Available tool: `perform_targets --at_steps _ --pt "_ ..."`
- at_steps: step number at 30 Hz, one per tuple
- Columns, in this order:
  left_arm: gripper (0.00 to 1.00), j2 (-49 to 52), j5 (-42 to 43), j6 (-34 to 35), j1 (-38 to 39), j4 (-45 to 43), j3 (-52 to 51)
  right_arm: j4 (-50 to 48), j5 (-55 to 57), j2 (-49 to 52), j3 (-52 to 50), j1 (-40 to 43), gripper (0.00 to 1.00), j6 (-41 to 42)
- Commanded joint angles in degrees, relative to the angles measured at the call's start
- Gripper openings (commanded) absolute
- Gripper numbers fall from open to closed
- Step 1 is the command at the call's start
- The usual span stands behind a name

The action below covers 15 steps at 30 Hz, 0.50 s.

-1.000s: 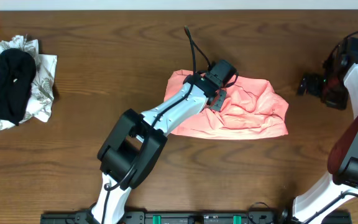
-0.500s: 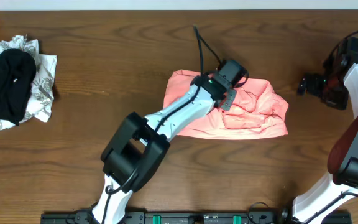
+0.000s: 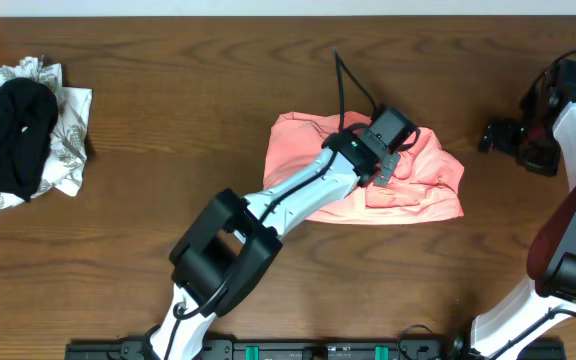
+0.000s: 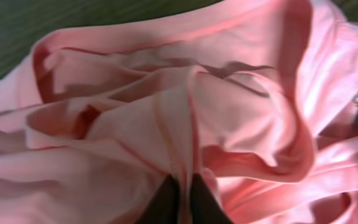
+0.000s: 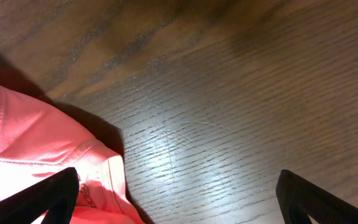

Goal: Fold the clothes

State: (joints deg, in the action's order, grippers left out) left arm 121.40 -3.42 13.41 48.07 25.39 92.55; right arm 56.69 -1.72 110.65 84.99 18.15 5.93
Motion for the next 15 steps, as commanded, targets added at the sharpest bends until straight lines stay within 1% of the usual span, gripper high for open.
perform_targets --at_steps 1,3,7,12,15 --pt "0.15 1.0 0.1 0.3 0.5 -0.7 1.1 -0.1 -0.3 -0.5 -0.4 -0.2 0.99 1.3" --pt "0.26 1.1 1.2 0.4 0.5 -1.6 1.1 -0.1 -0.3 -0.5 -0.4 -0.2 0.99 1.3" --pt "0.38 -0.9 1.4 -1.0 0.5 -1.9 2.4 -0.1 -0.3 -0.5 -0.4 -0.2 0.99 1.3" --pt "0.46 -5.4 0.3 -1.3 0.5 4.6 5.2 0.1 -0.3 -0.5 -0.4 -0.2 0.99 1.3" --pt "0.47 -7.0 -5.5 -1.3 0.5 10.4 5.2 0.1 -0.3 -0.5 -0.4 -0.2 0.99 1.3"
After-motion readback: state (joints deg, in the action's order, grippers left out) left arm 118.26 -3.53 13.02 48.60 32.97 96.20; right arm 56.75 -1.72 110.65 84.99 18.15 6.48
